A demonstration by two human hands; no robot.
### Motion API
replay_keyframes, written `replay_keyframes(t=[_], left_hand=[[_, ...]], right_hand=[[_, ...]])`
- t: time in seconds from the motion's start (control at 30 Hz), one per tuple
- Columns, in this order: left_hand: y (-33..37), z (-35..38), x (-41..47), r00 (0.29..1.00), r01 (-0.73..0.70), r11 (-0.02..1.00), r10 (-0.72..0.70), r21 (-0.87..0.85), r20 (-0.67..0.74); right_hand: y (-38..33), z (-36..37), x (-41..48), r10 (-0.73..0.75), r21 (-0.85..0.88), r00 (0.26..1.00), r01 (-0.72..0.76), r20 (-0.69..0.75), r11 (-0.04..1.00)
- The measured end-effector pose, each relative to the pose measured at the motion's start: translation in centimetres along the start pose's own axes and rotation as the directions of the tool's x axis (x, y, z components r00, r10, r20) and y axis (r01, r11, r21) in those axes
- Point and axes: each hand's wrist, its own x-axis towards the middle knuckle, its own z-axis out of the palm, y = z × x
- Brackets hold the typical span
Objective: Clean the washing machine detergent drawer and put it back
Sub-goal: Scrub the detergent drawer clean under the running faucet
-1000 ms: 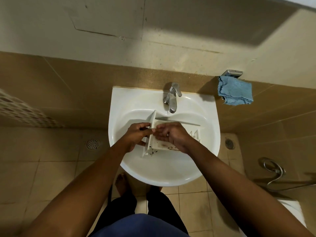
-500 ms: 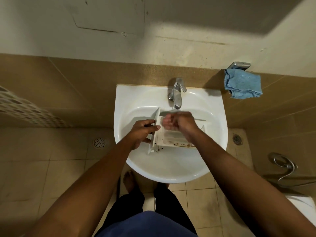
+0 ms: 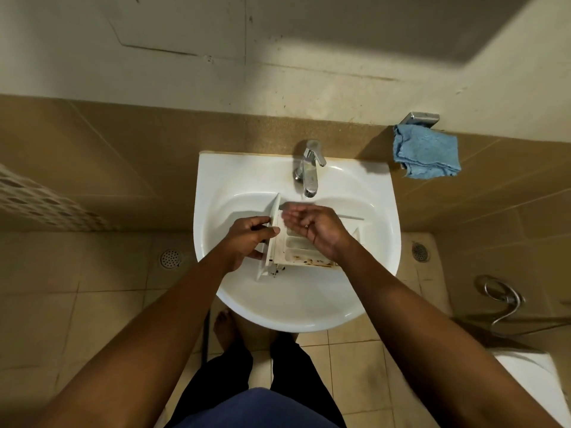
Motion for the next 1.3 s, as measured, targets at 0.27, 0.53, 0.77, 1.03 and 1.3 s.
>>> replay_keyframes(t=[0.27, 0.53, 0.77, 1.03, 1.3], left_hand=[[-0.1, 0.1, -0.2, 1.000, -0.004, 1.000, 0.004, -0.004, -0.007], [0.2, 0.0, -0.4, 1.000, -0.007, 1.000, 0.007, -0.030, 0.003], [-0.1, 0.1, -0.7, 1.000, -0.018, 0.999, 0.018, -0.031, -0.007], [0.1, 0.1, -0.7, 1.000, -0.020, 0.999, 0.019, -0.038, -0.016], [-0.3, 0.8, -1.0, 0.999, -0.022, 0.998, 0.020, -0.058, -0.029]], right_hand=[[0.1, 0.8, 1.3, -0.083, -0.042, 0.997, 0.083, -0.004, 0.996], [1.6, 1.1, 0.3, -0.213, -0.400, 0.977, 0.206, 0.029, 0.893], [3.4, 1.2, -2.2, -0.339, -0.882, 0.831, 0.471, 0.441, 0.009], [2.5, 0.5, -1.2, -0.201, -0.773, 0.827, 0.365, 0.525, -0.519], [3.5, 0.0, -3.5, -0.161, -0.790, 0.839, 0.402, 0.520, -0.463]])
